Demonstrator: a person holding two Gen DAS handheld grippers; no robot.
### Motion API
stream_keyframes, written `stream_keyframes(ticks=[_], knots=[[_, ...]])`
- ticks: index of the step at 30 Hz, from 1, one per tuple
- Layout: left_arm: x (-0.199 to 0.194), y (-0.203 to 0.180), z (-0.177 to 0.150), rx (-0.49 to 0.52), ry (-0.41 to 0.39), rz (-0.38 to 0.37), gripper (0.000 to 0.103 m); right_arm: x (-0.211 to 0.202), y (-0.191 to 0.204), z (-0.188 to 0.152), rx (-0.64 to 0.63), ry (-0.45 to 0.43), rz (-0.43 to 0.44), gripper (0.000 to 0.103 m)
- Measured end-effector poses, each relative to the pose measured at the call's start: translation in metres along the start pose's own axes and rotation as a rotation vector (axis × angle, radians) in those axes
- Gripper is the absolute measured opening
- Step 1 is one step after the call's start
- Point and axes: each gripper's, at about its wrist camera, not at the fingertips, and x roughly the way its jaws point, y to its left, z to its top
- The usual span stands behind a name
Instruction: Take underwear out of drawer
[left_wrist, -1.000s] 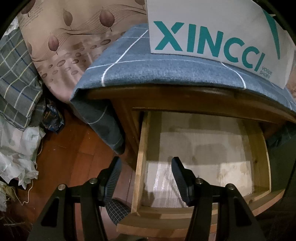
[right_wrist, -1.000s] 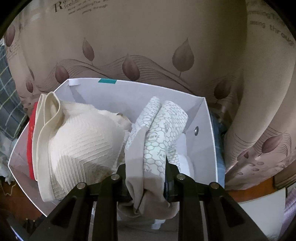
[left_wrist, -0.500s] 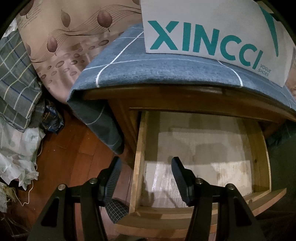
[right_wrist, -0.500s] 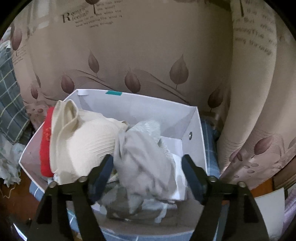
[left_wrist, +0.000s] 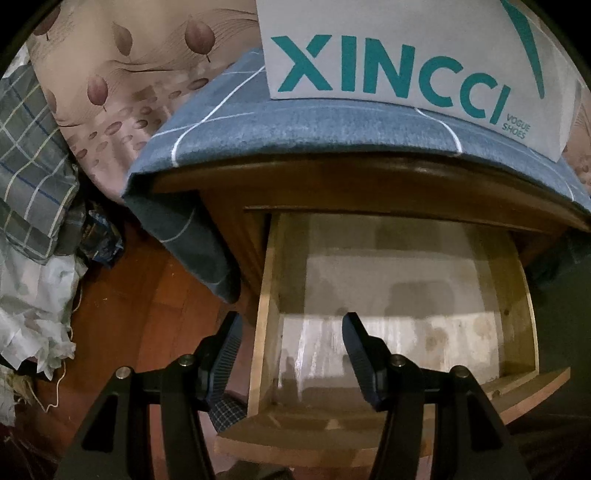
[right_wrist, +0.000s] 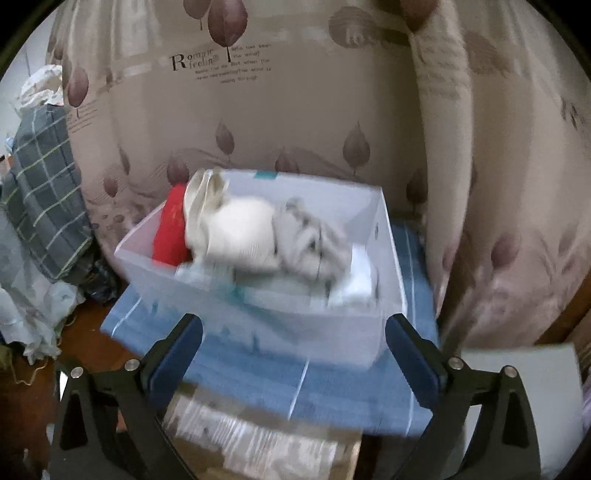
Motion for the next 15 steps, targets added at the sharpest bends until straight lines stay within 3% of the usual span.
stream_keyframes(ticks=[8, 15], knots=[[-0.010, -0.005, -0.006, 0.009, -0.019, 0.030, 0.057, 0.016, 0.000, -0.119, 0.062, 0.037, -0.072, 0.101], [-0.015, -0.010, -0.018, 0.023, -0.018, 0.044, 0.057, 0.044, 0.003, -0.160, 0.065, 0.131, -0.056, 0.101]])
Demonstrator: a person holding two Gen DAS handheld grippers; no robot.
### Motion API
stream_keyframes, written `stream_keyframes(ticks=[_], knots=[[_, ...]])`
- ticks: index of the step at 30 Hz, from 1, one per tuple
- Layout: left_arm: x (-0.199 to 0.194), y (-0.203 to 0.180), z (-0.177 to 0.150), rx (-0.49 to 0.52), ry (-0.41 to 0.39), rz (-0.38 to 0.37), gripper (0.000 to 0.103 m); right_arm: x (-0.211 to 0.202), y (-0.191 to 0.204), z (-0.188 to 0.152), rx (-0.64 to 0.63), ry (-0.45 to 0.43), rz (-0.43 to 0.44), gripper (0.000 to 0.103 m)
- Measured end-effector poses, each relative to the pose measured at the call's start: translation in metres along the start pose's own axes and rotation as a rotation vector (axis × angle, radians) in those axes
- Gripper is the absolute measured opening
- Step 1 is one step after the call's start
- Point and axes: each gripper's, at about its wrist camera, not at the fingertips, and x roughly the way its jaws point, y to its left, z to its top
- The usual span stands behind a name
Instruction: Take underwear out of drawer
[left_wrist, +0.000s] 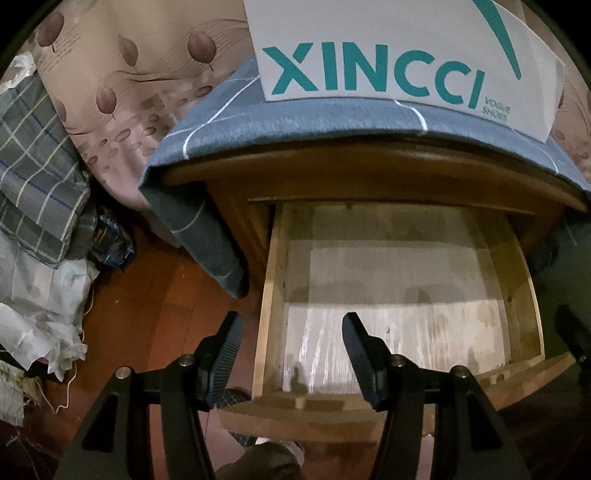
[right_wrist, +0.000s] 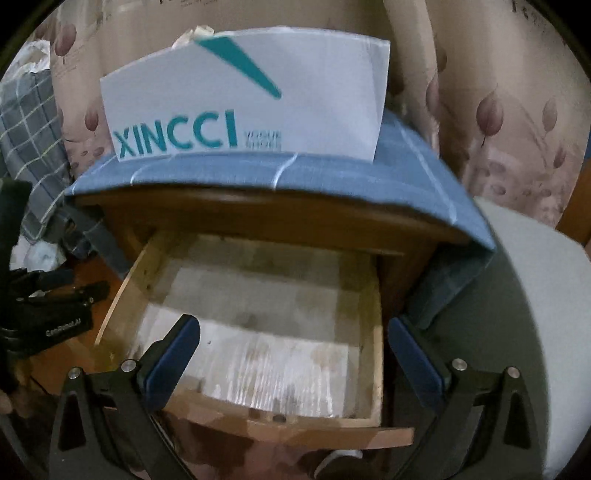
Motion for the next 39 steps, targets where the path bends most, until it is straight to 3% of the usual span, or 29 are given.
stream_keyframes(ticks=[12, 28, 39], knots=[[-0.006, -0.013, -0.018, 0.013, 0.010, 0.000, 0.057, 0.009, 0.013, -0.012, -0.024, 0.037, 0.006, 0.101], [-0.002, -0.010, -0.016, -0.013, 0.028, -0.031, 0.057, 0.028, 0.012, -0.023, -0.027, 0.114, -0.007, 0.101], [-0.001, -0.013, -0.016, 0.003, 0.025, -0.022, 0.057, 0.028, 0.016, -0.024, -0.049, 0.115, -0.008, 0.101]])
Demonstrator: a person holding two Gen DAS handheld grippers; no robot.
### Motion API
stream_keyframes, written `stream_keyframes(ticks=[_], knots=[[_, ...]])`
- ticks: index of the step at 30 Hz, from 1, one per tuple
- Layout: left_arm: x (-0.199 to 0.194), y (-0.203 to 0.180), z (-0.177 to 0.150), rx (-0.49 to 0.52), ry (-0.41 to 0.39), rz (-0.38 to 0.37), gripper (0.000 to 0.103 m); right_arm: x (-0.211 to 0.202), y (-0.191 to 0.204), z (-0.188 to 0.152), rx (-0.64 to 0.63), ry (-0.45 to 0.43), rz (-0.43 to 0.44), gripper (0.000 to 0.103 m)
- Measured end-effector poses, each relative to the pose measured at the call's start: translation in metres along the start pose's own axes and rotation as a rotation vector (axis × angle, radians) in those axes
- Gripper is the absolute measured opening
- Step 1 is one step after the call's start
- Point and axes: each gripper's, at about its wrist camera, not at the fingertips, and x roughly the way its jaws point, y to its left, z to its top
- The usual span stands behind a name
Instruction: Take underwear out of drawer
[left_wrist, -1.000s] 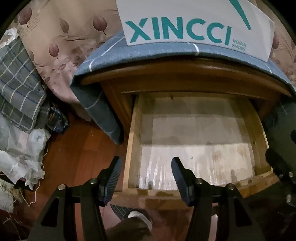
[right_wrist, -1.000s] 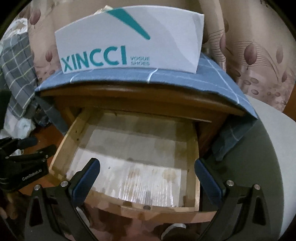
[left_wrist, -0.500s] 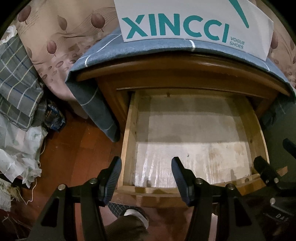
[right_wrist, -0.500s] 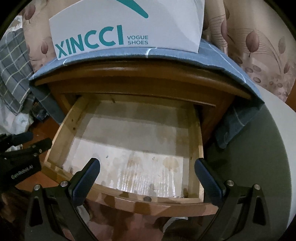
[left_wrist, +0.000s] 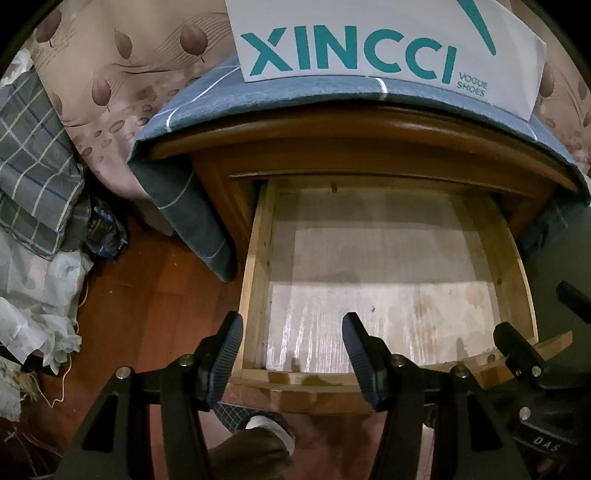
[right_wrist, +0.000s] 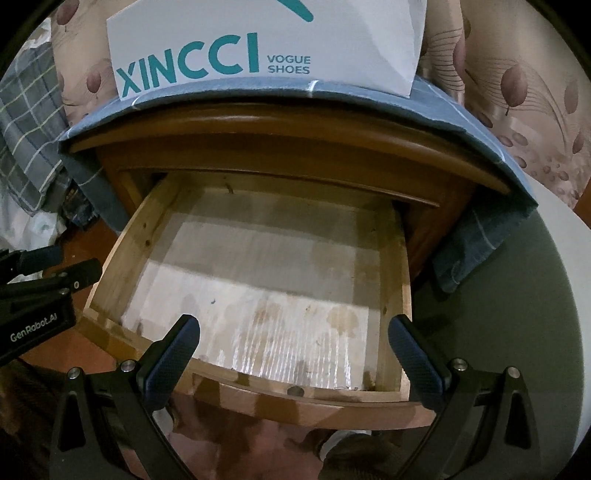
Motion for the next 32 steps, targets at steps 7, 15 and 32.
stream_keyframes(ticks=[7, 15, 32], knots=[[0.0000, -0.0029, -0.0010, 0.008, 0.002, 0.002, 0.057, 0.0019, 0.0006, -0.0007, -0.004, 0.008, 0.000, 0.101], [0.0011, -0.0050, -0.0023, 0.024, 0.003, 0.009, 0.057, 0.0022, 0.0002, -0.0008, -0.005, 0.011, 0.000, 0.101], [-0.0002, -0.0089, -0.0016, 0.038, 0.000, 0.001, 0.057, 0.0024, 0.0017, -0.0028, -0.011, 0.014, 0.000, 0.101]])
